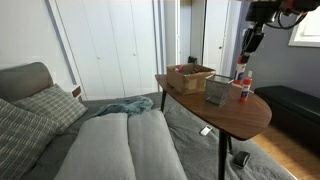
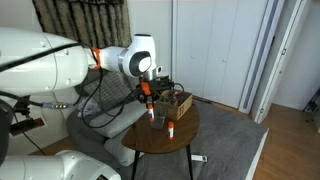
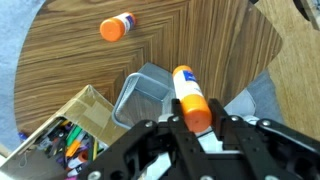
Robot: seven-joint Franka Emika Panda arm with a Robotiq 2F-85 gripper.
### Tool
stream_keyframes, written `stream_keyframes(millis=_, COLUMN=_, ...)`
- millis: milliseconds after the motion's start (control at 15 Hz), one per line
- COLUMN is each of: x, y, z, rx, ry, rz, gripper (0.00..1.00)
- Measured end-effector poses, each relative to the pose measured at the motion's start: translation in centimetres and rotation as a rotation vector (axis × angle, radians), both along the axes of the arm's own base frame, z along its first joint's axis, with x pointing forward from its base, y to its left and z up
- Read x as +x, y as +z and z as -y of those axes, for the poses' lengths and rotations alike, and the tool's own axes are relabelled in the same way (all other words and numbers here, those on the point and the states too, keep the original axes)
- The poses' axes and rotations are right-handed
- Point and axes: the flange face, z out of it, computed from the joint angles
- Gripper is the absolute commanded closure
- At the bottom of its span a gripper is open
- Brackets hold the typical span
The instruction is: Put the glue sticks in the basket
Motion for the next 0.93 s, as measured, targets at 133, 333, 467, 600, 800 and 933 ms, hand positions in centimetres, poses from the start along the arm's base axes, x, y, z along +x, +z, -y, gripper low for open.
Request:
stream_keyframes(millis=133, x=0.2, y=2.3, z=0.0, rx=0.000, ry=0.018, rz=0.036, gripper=0.92)
stream_keyframes(millis=333, x=0.5, y=4.0, z=-0.7, rx=0.003, ry=0.045, rz=0.076, gripper=0.92)
stream_keyframes(millis=467, x=1.2, y=3.9, z=-1.4, rx=0.000, ry=0.058, rz=0.097, gripper=0.92)
stream_keyframes(millis=600, x=2.2, y=3.3, z=-2.2, rx=-0.006, ry=0.068, rz=0.111, gripper=0.92)
stream_keyframes(millis=800, x=4.1, y=1.6, z=-3.2, rx=-0.013, ry=0.079, rz=0.118, gripper=0.92)
stream_keyframes(millis=933, x=5.3, y=0.2, z=-3.5, rx=-0.022, ry=0.081, rz=0.109, gripper=0.92)
